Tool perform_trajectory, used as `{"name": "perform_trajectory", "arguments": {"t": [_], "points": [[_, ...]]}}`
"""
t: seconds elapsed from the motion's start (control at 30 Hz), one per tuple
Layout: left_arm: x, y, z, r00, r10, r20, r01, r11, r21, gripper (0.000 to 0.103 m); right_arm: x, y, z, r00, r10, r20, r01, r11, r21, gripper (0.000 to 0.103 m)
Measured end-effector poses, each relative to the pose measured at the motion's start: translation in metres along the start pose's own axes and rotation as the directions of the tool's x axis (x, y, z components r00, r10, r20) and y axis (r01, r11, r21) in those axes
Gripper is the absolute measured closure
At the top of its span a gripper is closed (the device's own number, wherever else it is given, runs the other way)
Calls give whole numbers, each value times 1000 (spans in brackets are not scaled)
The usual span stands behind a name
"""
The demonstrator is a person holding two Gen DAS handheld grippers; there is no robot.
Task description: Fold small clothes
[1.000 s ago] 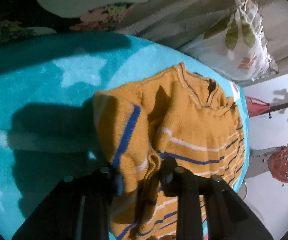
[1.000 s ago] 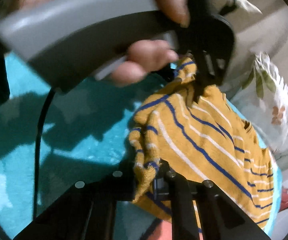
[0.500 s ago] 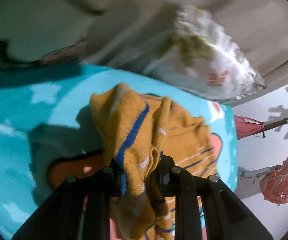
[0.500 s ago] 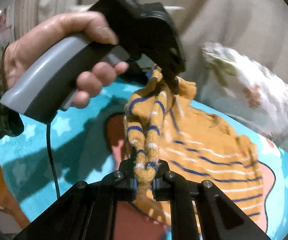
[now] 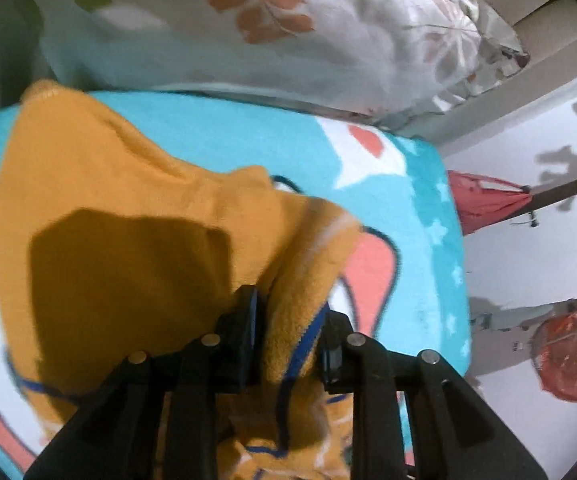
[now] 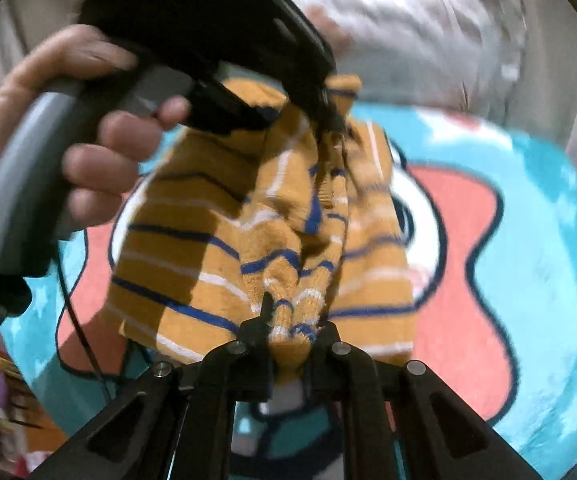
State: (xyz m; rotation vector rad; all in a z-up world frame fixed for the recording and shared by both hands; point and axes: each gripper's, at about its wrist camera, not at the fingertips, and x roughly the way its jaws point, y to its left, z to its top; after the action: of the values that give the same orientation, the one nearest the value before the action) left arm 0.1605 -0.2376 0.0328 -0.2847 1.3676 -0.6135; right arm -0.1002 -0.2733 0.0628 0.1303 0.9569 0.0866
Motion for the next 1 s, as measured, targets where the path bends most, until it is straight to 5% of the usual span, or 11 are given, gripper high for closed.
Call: {"name": "perform_trajectory", "arguments": {"t": [0.17,0.27,0.47,0.6,0.67,0.7,0.73,0.83,1.0], "points": [[-35,-9,-10,996,-61,68,61,998,-5,50,0,-20,-3,998,61,-34,-60,998,30,83],[-69,-7,-27,990,-5,141,6,1000,-6,37,-9,-31,0,995,81,-50,-80,997,21,78],[-113,23,-85,941,242,237,-242,970,-28,35,-39,-73,36,987,152,45,-157,977,147,62],[-114,54,-115,931,276,238,-253,960,-121,35,-12,-91,77,959,278,53,-281,919,277,59],[-109,66,-125,928,303,218,-270,948,-166,35,13,-92,94,959,285,12,-275,914,297,59],[-106,71,-132,928,308,210,-271,944,-186,35,25,-90,99,956,292,-14,-275,913,301,71],[-102,71,-137,928,310,206,-272,943,-193,35,39,-89,106,941,334,-45,-306,902,305,96],[-99,74,-153,920,344,189,-311,932,-185,35,52,-85,123,949,303,-90,-273,928,252,96],[-80,76,-164,925,352,141,-323,926,-194,35,76,-70,147,984,94,-151,-84,994,75,97]]}}
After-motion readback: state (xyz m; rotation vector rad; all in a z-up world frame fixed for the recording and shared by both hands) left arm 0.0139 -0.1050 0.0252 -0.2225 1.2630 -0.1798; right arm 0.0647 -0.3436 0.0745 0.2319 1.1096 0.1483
